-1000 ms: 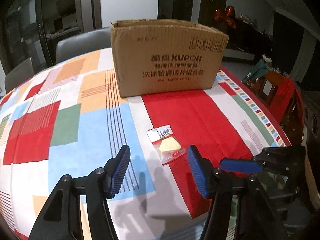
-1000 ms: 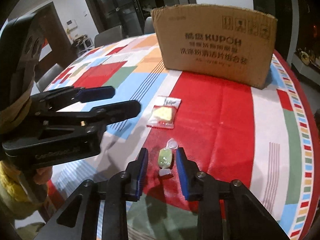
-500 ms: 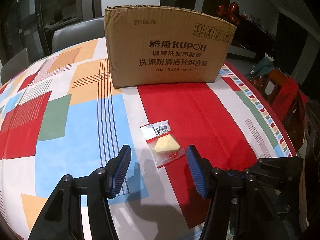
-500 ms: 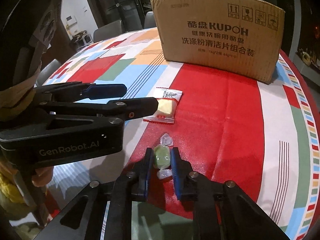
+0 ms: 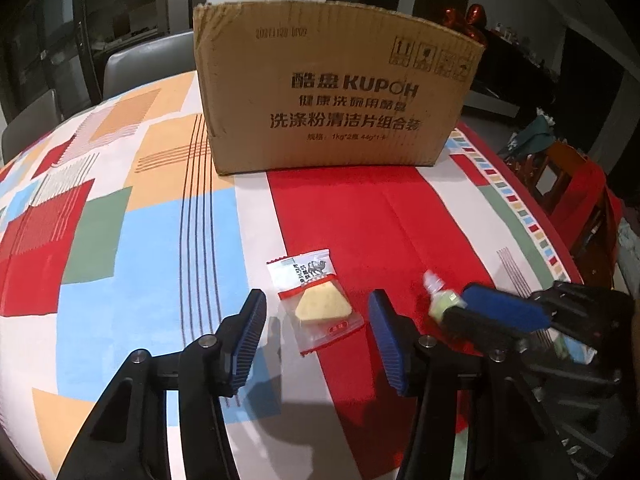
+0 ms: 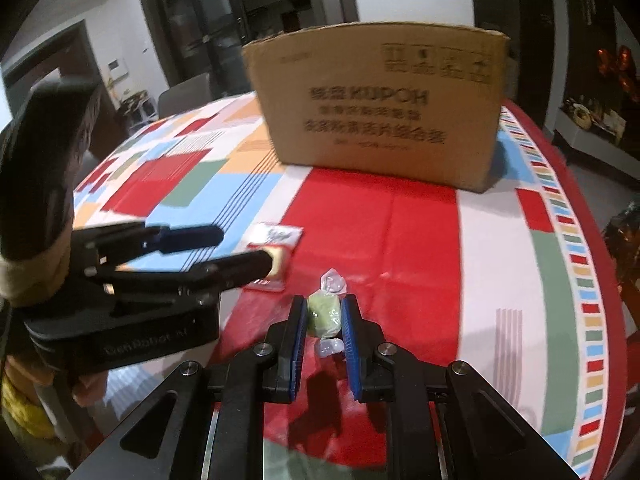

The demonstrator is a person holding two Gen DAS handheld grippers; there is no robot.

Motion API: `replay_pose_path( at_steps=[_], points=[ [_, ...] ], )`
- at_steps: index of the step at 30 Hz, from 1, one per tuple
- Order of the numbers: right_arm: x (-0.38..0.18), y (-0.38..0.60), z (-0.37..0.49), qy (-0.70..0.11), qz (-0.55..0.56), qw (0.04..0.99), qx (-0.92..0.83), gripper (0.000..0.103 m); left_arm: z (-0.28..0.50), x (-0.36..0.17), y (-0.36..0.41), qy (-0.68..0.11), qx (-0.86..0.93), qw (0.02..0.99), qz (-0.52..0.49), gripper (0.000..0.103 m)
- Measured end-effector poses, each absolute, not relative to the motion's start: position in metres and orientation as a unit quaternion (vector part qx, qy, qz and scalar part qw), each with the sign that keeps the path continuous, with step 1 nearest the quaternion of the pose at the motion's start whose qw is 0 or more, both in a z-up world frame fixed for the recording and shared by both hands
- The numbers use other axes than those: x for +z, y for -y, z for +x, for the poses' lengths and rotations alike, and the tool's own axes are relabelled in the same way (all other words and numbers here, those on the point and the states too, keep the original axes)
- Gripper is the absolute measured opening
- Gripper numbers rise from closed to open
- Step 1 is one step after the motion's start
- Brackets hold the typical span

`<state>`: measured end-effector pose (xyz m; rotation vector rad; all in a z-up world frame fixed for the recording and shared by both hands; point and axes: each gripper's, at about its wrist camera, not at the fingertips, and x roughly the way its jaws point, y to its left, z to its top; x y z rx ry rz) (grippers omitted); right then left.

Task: Organize snacks
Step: 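Grasp the red-labelled cake packet with the left tool while the right tool grasps the green candy, then carry both items into the box and open both tools to drop them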

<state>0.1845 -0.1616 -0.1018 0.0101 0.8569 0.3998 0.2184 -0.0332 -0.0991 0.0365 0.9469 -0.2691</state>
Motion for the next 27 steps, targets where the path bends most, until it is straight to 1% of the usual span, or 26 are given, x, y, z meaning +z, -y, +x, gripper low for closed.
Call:
replay_pose_path(
  at_steps=[7, 9, 20, 27],
  points=[
    [-0.092, 0.173, 0.197, -0.397, 0.016, 0.900, 0.178, 0.019, 0.226, -0.113, 0.043, -0.456, -0.101, 0.884, 0.019, 0.047],
    [-0.091, 0.174, 0.200, -0.394, 0.019, 0.902, 0.178, 0.019, 0.227, -0.117, 0.046, -0.457, -0.097, 0.884, 0.023, 0.044],
    [-0.084, 0.177, 0.205, -0.380, 0.033, 0.908, 0.176, 0.019, 0.227, -0.118, 0.044, -0.454, -0.101, 0.885, 0.005, 0.035],
    [-0.078, 0.182, 0.203, -0.372, 0.041, 0.910, 0.178, 0.019, 0.220, -0.099, 0.038, -0.438, -0.110, 0.892, -0.014, 0.035]
  ],
)
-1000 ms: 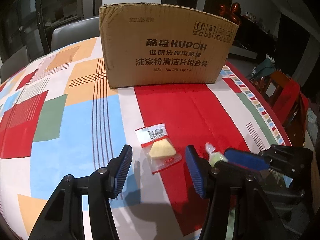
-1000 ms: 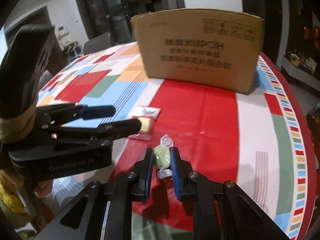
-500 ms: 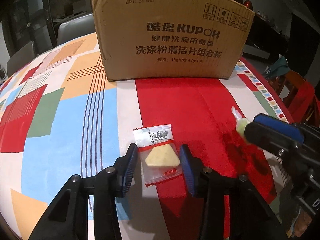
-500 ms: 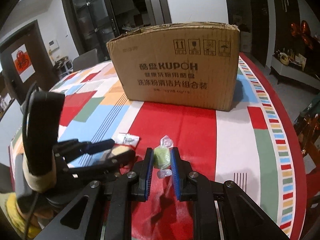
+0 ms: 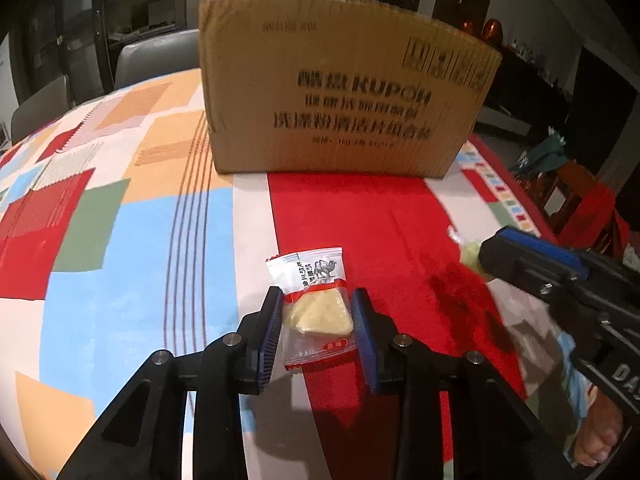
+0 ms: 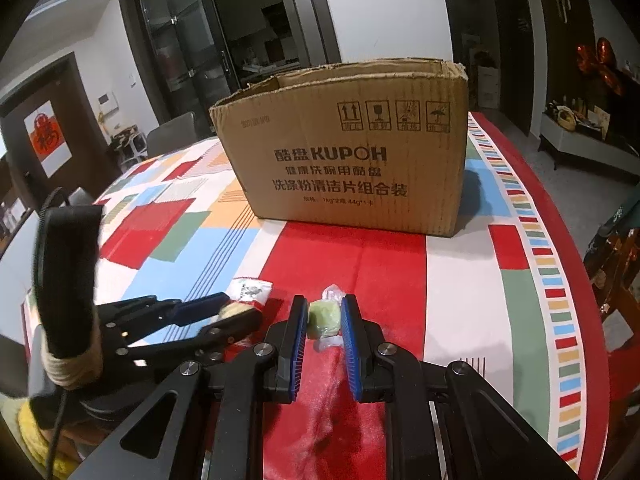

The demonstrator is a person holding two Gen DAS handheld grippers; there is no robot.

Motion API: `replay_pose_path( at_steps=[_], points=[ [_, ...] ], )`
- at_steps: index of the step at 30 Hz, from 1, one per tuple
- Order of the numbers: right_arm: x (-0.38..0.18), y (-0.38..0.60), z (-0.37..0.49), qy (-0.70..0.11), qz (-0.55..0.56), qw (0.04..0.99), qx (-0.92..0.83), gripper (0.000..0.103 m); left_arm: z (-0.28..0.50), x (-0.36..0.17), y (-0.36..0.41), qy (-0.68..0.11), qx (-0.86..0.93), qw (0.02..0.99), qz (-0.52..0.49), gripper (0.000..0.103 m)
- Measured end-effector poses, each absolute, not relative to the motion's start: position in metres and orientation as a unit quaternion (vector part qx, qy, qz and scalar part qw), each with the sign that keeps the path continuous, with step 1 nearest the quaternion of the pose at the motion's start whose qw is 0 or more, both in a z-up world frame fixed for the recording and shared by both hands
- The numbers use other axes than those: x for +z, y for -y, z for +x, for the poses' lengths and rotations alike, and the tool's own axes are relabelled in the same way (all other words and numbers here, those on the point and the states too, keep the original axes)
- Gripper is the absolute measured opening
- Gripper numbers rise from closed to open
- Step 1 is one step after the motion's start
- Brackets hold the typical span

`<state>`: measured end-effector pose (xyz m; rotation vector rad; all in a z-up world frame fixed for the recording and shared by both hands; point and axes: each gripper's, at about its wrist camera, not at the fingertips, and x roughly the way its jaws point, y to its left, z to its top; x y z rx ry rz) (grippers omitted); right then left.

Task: Organize snacks
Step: 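Carry both items into the box and open both tools to drop them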

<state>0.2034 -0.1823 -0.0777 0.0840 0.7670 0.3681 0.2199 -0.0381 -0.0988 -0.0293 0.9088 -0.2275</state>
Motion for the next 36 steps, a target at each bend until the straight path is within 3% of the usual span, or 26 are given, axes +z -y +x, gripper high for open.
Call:
replay_pose_path(
  at_steps=[22, 36],
  points=[
    [0.000, 0.192, 0.195, -0.273, 0.058, 0.942, 0.189, 0.019, 0.204, 0.016, 0.028, -0.312, -0.134, 0.940, -0.025, 0.035],
    [0.046, 0.204, 0.238, -0.241, 0.057, 0.953, 0.173, 0.019, 0.255, 0.059, 0.039, -0.300, -0.148, 0.942, -0.007, 0.035]
  ],
)
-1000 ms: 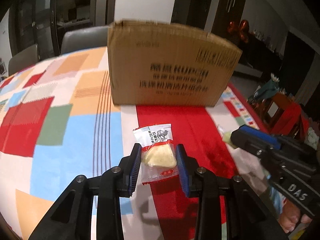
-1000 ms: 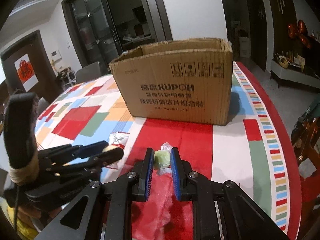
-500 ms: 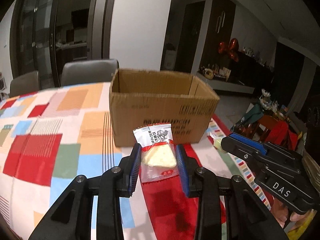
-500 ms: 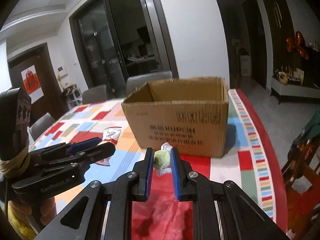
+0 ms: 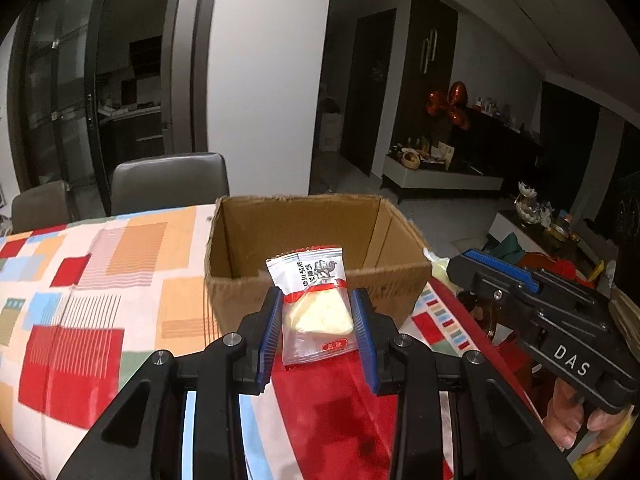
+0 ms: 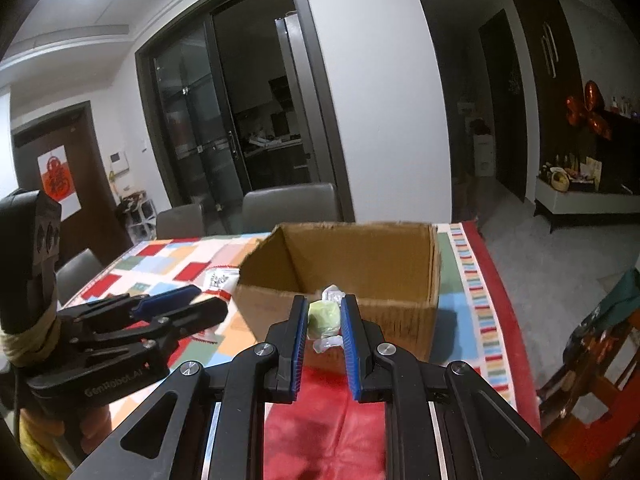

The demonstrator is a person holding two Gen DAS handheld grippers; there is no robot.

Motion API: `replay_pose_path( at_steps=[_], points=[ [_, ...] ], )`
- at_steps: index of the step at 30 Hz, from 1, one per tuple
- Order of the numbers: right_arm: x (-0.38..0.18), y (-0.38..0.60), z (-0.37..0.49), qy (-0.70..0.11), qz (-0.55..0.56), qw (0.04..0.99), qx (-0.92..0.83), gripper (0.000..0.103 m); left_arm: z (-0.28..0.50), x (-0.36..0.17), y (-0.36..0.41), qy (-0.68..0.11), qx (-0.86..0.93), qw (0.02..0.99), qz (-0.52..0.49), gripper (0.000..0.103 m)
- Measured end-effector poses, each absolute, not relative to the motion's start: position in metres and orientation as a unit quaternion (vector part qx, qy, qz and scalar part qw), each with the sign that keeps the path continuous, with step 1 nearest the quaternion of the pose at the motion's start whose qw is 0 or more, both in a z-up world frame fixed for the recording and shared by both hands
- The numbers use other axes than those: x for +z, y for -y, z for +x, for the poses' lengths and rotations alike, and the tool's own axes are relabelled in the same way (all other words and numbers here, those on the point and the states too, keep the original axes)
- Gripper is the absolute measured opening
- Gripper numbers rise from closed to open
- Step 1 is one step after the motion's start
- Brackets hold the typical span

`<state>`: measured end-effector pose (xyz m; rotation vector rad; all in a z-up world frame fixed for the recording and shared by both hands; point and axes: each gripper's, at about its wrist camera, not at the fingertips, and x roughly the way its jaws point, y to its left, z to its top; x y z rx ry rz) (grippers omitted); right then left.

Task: Organize snacks
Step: 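Carry both items into the box and open both tools to drop them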

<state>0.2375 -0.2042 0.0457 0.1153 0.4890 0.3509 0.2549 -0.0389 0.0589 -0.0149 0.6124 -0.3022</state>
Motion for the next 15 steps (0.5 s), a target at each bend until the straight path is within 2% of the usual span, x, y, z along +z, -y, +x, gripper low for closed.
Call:
replay_pose_path(
  at_steps=[15],
  points=[
    [0.087, 0.188, 0.310, -0.278, -0.006, 0.948, 0.153, 0.019, 0.337, 0.096, 0.047, -0.352, -0.150, 0.924, 0.021, 0.035]
  ],
)
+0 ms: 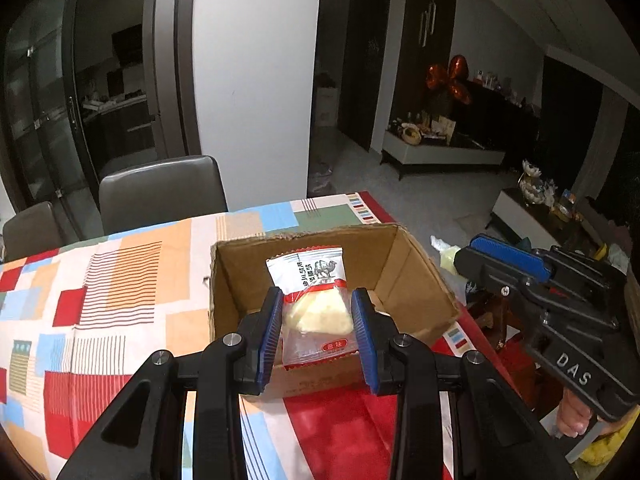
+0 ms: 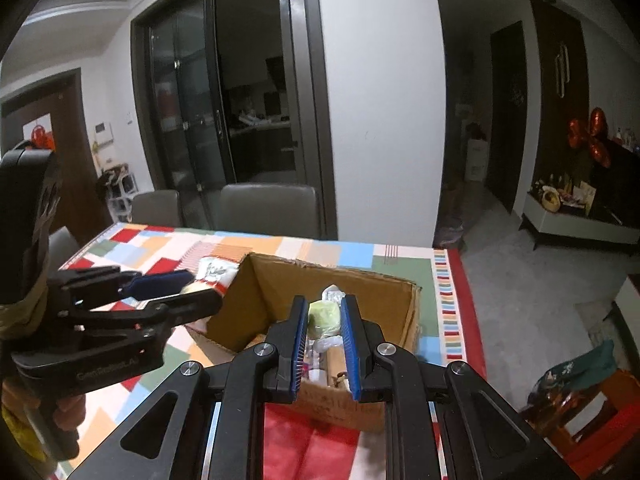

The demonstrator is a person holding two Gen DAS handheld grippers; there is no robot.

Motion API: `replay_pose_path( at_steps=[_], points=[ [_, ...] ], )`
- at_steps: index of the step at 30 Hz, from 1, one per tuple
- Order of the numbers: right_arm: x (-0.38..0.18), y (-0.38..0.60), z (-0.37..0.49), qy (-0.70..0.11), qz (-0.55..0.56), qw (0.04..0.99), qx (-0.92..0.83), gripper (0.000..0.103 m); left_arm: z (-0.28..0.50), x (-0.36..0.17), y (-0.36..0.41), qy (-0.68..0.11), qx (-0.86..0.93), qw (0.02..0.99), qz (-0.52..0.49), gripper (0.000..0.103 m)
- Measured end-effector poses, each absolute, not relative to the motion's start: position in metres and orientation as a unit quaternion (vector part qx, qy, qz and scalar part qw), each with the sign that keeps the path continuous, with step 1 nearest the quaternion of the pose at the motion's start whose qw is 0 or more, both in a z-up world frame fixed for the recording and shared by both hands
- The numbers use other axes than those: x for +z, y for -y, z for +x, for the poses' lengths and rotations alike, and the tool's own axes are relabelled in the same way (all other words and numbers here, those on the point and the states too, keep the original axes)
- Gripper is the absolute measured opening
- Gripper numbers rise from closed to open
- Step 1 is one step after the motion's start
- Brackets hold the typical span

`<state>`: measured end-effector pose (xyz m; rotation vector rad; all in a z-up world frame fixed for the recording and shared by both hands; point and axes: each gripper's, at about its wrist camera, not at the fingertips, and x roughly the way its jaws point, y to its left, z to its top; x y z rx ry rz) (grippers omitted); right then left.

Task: Organize snacks
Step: 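Carry both items into the box and open both tools to drop them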

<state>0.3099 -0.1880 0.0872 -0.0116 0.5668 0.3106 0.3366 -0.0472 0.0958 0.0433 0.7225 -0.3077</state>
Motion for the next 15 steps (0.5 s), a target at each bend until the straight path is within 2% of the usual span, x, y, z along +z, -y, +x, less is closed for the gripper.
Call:
replay_pose_path(
  at_steps=[6, 7, 8, 9, 10, 11, 13, 15],
  points=[
    [0.082, 0.189, 0.334, -0.315, 0.006, 0.936, 0.156, 0.019, 0.357, 0.089, 0.054, -0.368, -0.140, 0.919, 0.027, 0.038],
    [0.080, 0.190, 0.338, -0.322, 0.010, 0.934, 0.155, 0.019, 0.360, 0.088, 0.055, -0.370, -0.137, 0.918, 0.026, 0.041],
    [0.078, 0.192, 0.341, -0.326, 0.013, 0.933, 0.151, 0.020, 0.361, 0.087, 0.055, -0.373, -0.134, 0.918, 0.025, 0.051],
    [0.077, 0.195, 0.344, -0.333, 0.015, 0.932, 0.145, 0.027, 0.361, 0.086, 0.054, -0.374, -0.131, 0.918, 0.022, 0.058],
    [0.075, 0.195, 0.346, -0.339, 0.018, 0.930, 0.142, 0.041, 0.361, 0.086, 0.054, -0.371, -0.125, 0.920, 0.021, 0.064],
    [0.074, 0.196, 0.348, -0.343, 0.020, 0.929, 0.138, 0.046, 0.359, 0.085, 0.053, -0.368, -0.118, 0.922, 0.024, 0.064],
    [0.072, 0.199, 0.347, -0.347, 0.019, 0.929, 0.123, 0.049, 0.354, 0.085, 0.051, -0.366, -0.107, 0.924, 0.030, 0.065],
    [0.070, 0.199, 0.342, -0.351, 0.013, 0.928, 0.120, 0.049, 0.346, 0.085, 0.050, -0.364, -0.091, 0.926, 0.036, 0.071]
  ],
)
